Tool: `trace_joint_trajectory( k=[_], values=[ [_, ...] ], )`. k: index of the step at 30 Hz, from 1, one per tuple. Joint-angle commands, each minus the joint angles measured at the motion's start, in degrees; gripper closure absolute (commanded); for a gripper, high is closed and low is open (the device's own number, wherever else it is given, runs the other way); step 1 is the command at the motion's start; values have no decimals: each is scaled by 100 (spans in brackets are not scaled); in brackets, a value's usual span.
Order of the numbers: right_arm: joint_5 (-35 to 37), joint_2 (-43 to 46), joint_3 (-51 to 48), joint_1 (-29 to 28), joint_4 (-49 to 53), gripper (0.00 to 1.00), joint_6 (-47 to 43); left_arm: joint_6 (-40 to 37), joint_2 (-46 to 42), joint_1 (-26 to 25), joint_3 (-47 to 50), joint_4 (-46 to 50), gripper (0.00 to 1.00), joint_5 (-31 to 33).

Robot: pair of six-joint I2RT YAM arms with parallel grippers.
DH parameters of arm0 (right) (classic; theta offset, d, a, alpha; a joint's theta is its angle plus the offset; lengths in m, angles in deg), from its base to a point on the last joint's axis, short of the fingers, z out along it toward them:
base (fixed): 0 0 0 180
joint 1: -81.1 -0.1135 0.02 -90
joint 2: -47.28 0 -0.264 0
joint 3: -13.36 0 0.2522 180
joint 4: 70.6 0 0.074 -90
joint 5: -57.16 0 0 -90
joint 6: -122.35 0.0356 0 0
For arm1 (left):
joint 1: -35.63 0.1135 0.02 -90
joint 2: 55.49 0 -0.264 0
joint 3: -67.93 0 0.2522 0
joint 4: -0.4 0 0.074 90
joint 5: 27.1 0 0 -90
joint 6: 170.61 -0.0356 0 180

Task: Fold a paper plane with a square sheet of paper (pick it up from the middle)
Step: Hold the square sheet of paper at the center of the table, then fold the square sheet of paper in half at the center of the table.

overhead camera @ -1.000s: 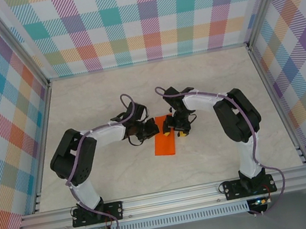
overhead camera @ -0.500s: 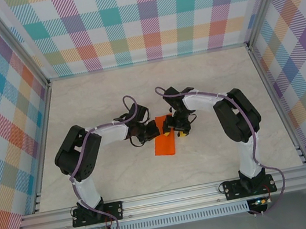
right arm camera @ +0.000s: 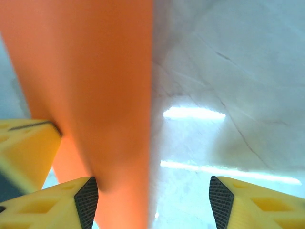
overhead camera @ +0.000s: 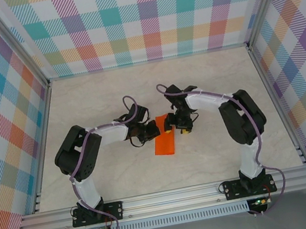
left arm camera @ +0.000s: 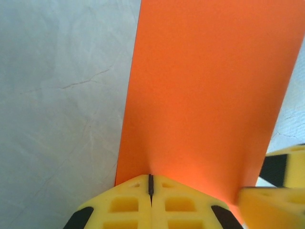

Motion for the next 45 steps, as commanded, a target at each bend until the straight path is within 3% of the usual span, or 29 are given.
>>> trace_joint_trajectory(
  k=[1, 4, 8, 13, 22, 45],
  values=[
    [-26, 876, -398, 111, -431, 34, 132, -52, 66, -90, 151, 144, 100, 141],
    [-847, 1352, -1066, 181, -1494, 52, 372, -48, 57, -88, 153, 144, 100, 141],
    [-1762, 1353, -1668, 181, -2783, 76, 877, -49, 70, -90, 147, 139, 100, 148],
    [-1970, 1125, -1918, 181, -3399, 88, 1096, -45, 70, -90, 166, 135, 100, 141],
    [-2096, 750, -2150, 199, -3798, 92, 1112, -65, 40, -90, 178, 153, 100, 139],
    [-1751, 594, -3038, 499, -3935, 91, 474, -118, 79, -90, 193, 207, 100, 132]
  ],
)
